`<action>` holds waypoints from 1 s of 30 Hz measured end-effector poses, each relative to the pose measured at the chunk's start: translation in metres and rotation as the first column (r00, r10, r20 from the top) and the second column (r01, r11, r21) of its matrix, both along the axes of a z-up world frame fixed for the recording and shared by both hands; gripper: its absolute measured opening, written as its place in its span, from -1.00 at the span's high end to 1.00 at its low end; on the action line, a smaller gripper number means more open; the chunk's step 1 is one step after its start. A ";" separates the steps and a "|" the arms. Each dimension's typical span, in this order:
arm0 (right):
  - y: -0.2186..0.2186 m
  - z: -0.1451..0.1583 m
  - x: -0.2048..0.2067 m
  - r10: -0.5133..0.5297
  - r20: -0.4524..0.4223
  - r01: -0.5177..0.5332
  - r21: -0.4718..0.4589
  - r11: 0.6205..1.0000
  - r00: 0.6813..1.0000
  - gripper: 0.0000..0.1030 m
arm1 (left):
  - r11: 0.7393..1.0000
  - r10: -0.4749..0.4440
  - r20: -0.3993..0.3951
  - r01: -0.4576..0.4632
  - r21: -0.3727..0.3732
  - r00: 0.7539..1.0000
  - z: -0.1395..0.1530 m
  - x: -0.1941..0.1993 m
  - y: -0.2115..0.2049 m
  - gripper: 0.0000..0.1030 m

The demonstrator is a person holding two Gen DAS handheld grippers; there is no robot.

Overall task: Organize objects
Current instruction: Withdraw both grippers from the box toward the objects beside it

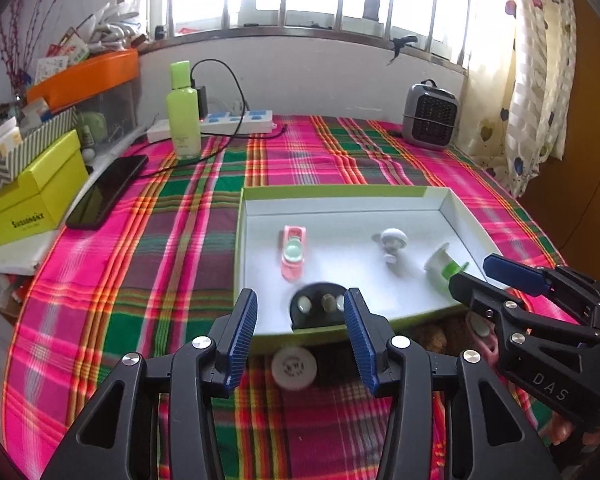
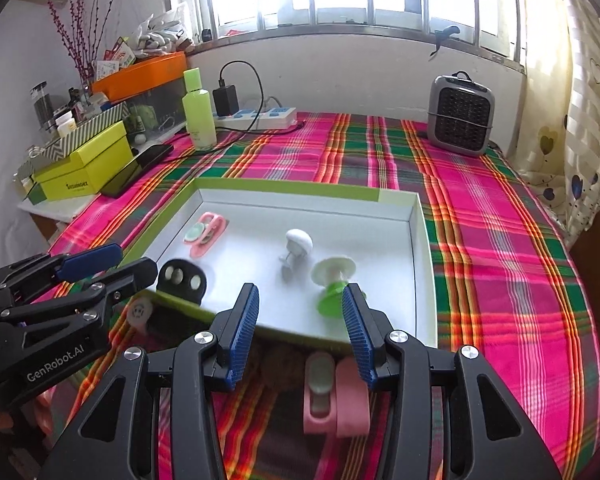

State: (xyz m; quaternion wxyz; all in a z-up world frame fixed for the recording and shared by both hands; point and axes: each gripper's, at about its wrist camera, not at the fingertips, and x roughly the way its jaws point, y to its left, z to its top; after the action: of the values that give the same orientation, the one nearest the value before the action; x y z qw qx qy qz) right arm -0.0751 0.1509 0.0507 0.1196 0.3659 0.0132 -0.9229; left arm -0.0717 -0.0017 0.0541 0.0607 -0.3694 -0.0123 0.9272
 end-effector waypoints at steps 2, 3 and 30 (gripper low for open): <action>0.001 0.000 0.005 -0.001 -0.006 0.001 0.000 1.000 1.000 0.13 | 1.000 0.004 -0.001 -0.004 0.007 1.000 0.000 0.005 0.000 0.15; 0.002 0.001 0.007 -0.002 -0.009 0.002 -0.001 1.000 1.000 0.13 | 1.000 0.004 -0.002 -0.004 0.005 1.000 -0.001 0.006 0.000 0.15; 0.042 -0.017 0.044 -0.080 0.023 0.081 -0.015 0.997 0.997 0.12 | 0.997 -0.014 0.036 0.011 0.081 0.999 -0.027 0.034 -0.016 0.05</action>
State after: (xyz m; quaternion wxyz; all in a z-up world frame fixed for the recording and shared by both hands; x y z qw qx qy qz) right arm -0.0312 0.1931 0.0337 0.0854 0.3756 -0.0101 -0.9228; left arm -0.0377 -0.0175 0.0275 0.0813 -0.3838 -0.0485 0.9186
